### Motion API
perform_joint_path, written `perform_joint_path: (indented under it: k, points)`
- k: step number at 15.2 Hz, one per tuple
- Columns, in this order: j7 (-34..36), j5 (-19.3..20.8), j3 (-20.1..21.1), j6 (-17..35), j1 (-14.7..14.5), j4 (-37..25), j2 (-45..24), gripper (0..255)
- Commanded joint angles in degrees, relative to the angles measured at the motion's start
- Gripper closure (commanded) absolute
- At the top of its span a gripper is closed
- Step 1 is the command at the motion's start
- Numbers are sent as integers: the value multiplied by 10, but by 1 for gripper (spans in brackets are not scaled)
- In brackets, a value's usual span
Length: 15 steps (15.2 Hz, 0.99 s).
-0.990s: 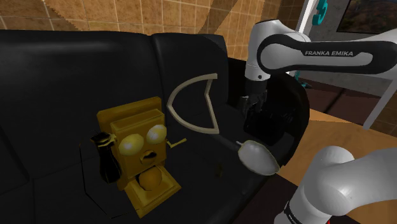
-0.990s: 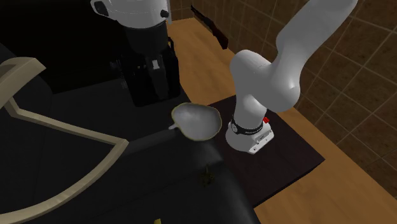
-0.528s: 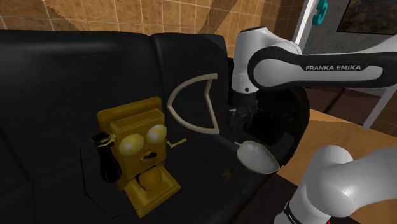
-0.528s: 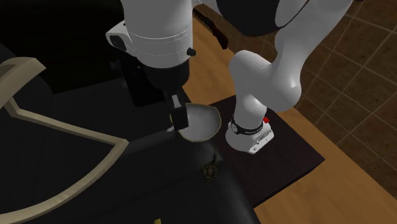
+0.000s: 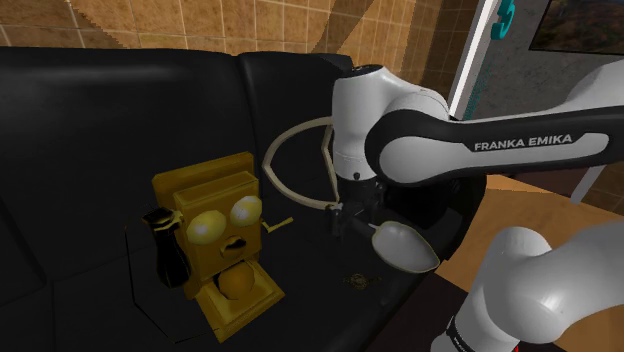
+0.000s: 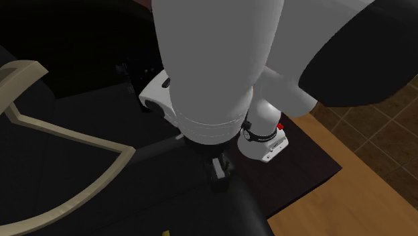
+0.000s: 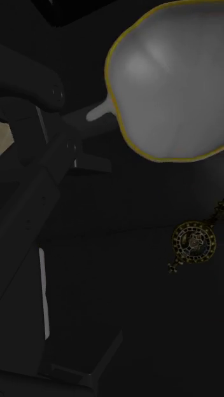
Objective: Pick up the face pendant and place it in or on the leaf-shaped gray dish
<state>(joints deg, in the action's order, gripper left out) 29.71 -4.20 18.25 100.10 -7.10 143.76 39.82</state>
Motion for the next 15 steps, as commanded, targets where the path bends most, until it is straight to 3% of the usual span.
perform_joint_path:
  k: [1,10,15]
  points:
    - [35,-13,31,9,-9,-8,-19,0]
    - [45,-20,47,73,-12,45,-30,0]
    - [45,-20,47,73,-12,45,-30,0]
